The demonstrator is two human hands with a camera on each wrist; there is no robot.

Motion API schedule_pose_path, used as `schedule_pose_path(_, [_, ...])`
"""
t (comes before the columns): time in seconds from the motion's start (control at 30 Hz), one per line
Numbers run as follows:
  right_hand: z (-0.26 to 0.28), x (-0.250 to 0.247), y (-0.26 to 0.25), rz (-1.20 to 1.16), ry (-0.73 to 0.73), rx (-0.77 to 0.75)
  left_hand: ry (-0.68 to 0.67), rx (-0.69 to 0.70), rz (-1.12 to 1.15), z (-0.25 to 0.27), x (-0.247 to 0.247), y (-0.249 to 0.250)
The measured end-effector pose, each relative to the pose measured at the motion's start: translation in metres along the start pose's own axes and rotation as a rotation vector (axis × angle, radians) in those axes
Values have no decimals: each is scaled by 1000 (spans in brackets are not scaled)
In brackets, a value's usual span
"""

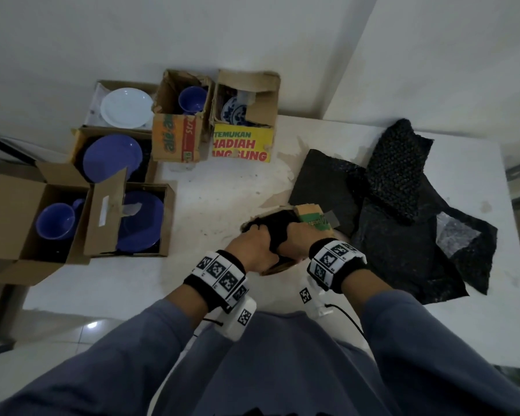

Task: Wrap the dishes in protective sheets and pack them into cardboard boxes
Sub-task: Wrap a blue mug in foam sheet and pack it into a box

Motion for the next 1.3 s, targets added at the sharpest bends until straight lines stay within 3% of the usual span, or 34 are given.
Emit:
schedule_pose_path(0.07, [-1, 1, 1, 11, -15, -1, -35, -14, -11, 0, -3, 0])
schedule_pose_path(0.23, [4, 0, -6, 95, 194, -28, -40, 8, -65, -2, -2, -5])
schedule_pose_path(0.63, [-12, 6, -6, 92, 79, -31, 90, 87, -31, -1, 7, -16])
schedule_pose_path(0.8, [-4, 8, -4, 163, 141, -102, 124, 57, -98, -2, 8, -12])
schedule_pose_path(1.1, [-17, 7, -15, 192, 161, -85, 168, 101, -77, -8, 10, -16])
schedule_pose_path(1.3, [-23, 9, -10, 37, 117, -42, 190, 58, -158, -2, 12, -8])
Point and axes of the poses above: each hand's wrist, its own z-axis away from the middle knuckle, its own x-axis out of the palm, y = z × x, the point moved 4 cm from there along -z, towards the middle knuckle, and after that the axes turned 11 degrees about -x, right-handed, at the moved point
